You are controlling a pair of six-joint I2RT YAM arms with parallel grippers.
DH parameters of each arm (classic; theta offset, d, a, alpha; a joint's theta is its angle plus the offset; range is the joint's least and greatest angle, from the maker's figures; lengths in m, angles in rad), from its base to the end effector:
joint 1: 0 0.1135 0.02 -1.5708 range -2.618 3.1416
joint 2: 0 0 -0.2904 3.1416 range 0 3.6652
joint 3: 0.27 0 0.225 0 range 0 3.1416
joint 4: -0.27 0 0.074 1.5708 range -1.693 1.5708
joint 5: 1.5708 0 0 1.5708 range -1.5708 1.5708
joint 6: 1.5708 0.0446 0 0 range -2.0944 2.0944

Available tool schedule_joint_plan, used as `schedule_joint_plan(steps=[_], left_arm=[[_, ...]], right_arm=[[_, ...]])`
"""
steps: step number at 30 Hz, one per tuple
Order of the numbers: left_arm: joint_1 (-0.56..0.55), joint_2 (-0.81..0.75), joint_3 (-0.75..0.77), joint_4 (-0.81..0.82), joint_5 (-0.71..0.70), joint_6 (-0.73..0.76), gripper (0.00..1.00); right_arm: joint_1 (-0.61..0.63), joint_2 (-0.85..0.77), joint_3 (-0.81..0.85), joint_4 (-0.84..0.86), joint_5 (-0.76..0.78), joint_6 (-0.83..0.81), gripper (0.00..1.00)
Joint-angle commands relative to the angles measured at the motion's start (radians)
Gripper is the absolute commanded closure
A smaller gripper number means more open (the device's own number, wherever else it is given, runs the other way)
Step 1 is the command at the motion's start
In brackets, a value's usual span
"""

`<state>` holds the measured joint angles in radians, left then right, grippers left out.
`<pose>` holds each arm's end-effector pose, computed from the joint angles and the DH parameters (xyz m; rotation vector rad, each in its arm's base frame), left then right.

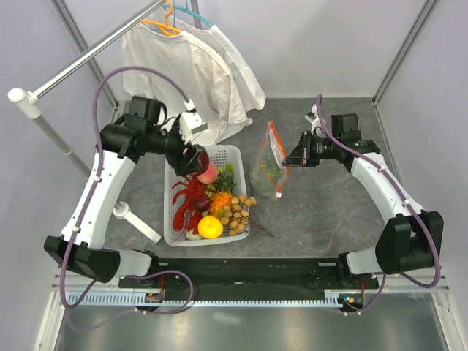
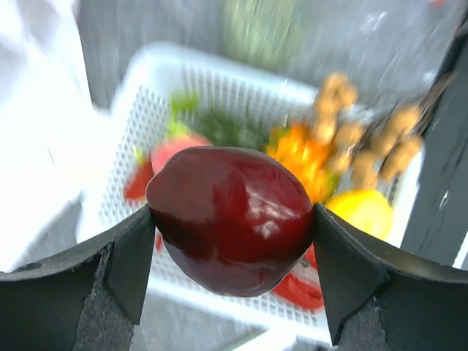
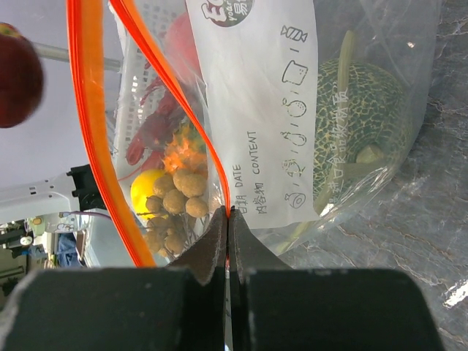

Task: Place the food in the zip-top bag and seal the zipper
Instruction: Pick up the fake vegetable from the bin, then place the fake vegetable in the zipper food storage bag.

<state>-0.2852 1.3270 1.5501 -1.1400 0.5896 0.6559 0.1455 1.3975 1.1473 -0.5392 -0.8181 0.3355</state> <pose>0.2000 -0.0845 0.4137 1.2779 1.9799 -0.5531 0.2609 0.0711 0.3298 -0.1913 2.3364 1.1980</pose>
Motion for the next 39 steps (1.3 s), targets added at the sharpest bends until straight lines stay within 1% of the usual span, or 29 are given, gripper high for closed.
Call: schedule_joint_plan(steps=[1,3,4,5,7,8,13,18,19,22,23,26,29,30,32,33,34,36,39], left_arm=[[-0.136,0.086,0.185,0.101,0.095,-0.152,0.28],[-0.204,0.113,0.241,0.167,0.076,-0.196,0.28],[-0.265,0.127,0.258,0.195,0.067,-0.243,0.28],[-0.287,0.156,0.271,0.266,0.061,-0.271,0.28],[-0.343,0.181,0.286,0.340,0.052,-0.347,0.29],[-0.360,0.204,0.286,0.400,0.039,-0.370,0.29],[-0.443,0.281,0.286,0.528,-0.026,-0.485,0.29],[-0.479,0.366,0.308,0.597,-0.103,-0.602,0.29],[-0.480,0.377,0.309,0.597,-0.115,-0.608,0.29],[-0.482,0.399,0.292,0.592,-0.209,-0.611,0.30],[-0.482,0.396,0.280,0.595,-0.268,-0.608,0.29],[-0.480,0.394,0.242,0.608,-0.350,-0.601,0.26],[-0.480,0.425,0.261,0.600,-0.414,-0.611,0.22],[-0.480,0.431,0.271,0.591,-0.410,-0.616,0.17],[-0.480,0.437,0.280,0.586,-0.381,-0.618,0.11],[-0.480,0.434,0.280,0.588,-0.364,-0.608,0.06],[-0.480,0.433,0.283,0.582,-0.334,-0.602,0.05],[-0.474,0.428,0.310,0.563,-0.315,-0.611,0.00],[-0.459,0.381,0.332,0.566,-0.226,-0.604,0.00]], right_arm=[[0.000,0.015,0.049,0.004,-0.015,-0.016,1.00],[-0.001,0.018,0.051,0.007,-0.016,-0.013,1.00],[-0.001,0.018,0.051,0.010,-0.016,-0.009,1.00],[-0.003,0.020,0.051,0.015,-0.016,0.002,1.00],[-0.001,0.021,0.051,0.027,-0.023,0.011,1.00],[-0.001,0.021,0.051,0.028,-0.023,0.025,1.00],[0.000,0.021,0.058,0.047,-0.038,0.059,1.00],[-0.001,0.005,0.071,0.068,-0.046,0.094,1.00],[-0.001,0.000,0.074,0.068,-0.047,0.100,1.00],[-0.003,-0.012,0.080,0.070,-0.044,0.126,1.00],[-0.003,-0.015,0.081,0.070,-0.039,0.132,1.00],[-0.004,-0.022,0.083,0.076,-0.035,0.157,1.00],[-0.004,-0.023,0.077,0.090,-0.047,0.172,1.00],[-0.003,-0.022,0.077,0.091,-0.047,0.175,1.00],[-0.006,-0.022,0.077,0.093,-0.049,0.175,1.00],[-0.007,-0.022,0.075,0.091,-0.049,0.177,1.00],[-0.007,-0.022,0.075,0.094,-0.049,0.178,1.00],[-0.009,-0.019,0.075,0.093,-0.052,0.181,1.00],[-0.017,-0.014,0.077,0.093,-0.053,0.181,1.00]])
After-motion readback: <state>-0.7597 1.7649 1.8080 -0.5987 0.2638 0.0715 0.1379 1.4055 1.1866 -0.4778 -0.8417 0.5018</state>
